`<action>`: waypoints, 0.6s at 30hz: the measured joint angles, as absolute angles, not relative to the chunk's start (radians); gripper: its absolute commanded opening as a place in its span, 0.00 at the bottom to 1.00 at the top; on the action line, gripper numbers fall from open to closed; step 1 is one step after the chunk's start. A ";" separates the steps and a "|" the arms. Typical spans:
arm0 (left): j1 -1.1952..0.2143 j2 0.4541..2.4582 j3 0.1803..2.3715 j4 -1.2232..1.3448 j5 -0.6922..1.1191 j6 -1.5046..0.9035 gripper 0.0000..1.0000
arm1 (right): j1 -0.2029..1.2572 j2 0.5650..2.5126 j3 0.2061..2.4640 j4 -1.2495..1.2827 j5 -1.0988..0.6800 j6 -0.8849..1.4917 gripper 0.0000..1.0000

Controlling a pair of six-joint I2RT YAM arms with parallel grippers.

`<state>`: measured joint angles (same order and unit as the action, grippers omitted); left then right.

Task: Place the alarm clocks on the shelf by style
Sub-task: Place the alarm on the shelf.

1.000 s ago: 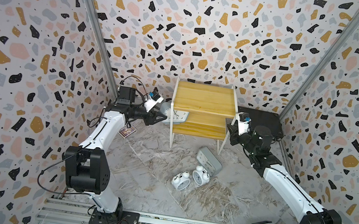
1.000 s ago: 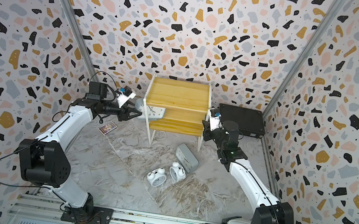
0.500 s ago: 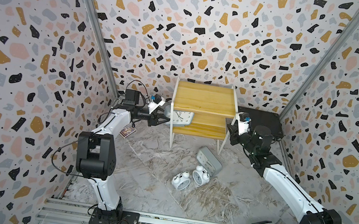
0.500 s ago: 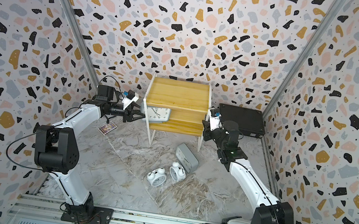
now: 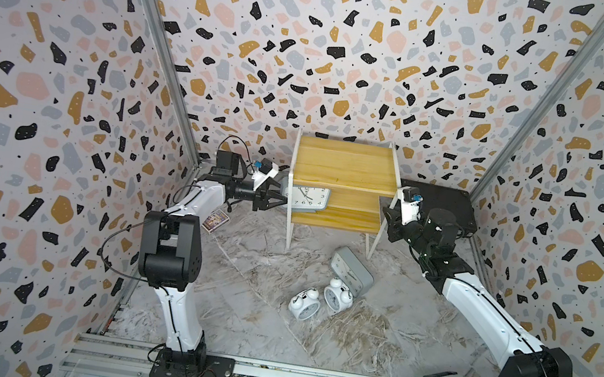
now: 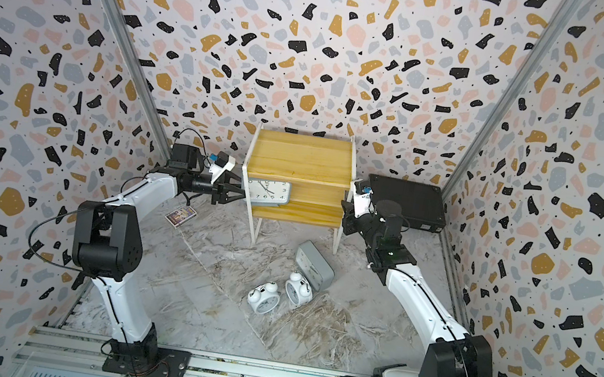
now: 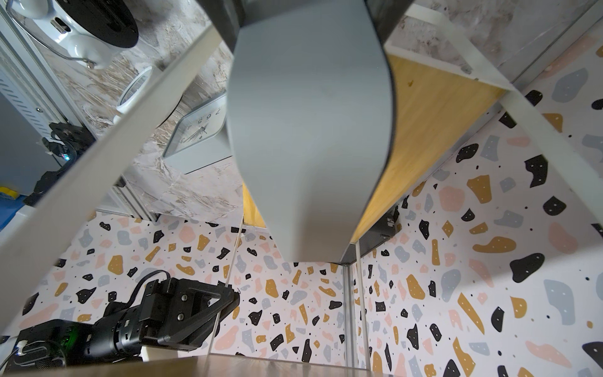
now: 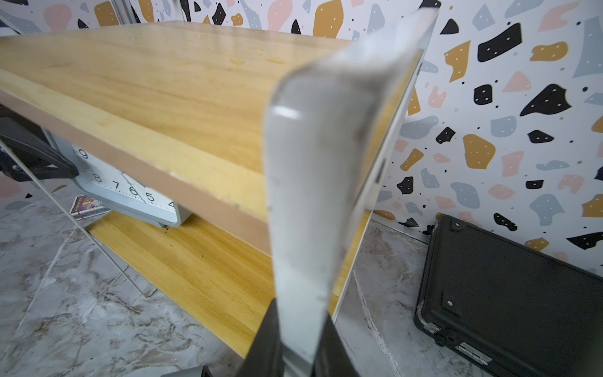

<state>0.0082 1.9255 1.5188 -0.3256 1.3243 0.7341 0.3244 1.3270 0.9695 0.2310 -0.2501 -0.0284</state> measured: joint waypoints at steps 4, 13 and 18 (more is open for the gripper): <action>-0.008 1.939 1.538 -0.316 1.331 0.738 0.19 | 0.324 1.327 0.970 0.231 -0.250 -0.028 0.18; -0.049 1.976 1.548 -0.312 1.353 0.741 0.19 | 0.324 1.327 0.970 0.230 -0.251 -0.029 0.18; -0.063 1.988 1.566 -0.310 1.353 0.740 0.19 | 0.324 1.327 0.970 0.230 -0.251 -0.029 0.18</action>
<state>-0.0631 1.9884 1.5658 -0.3103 1.3533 0.7403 0.3244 1.3270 0.9695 0.2302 -0.2508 -0.0288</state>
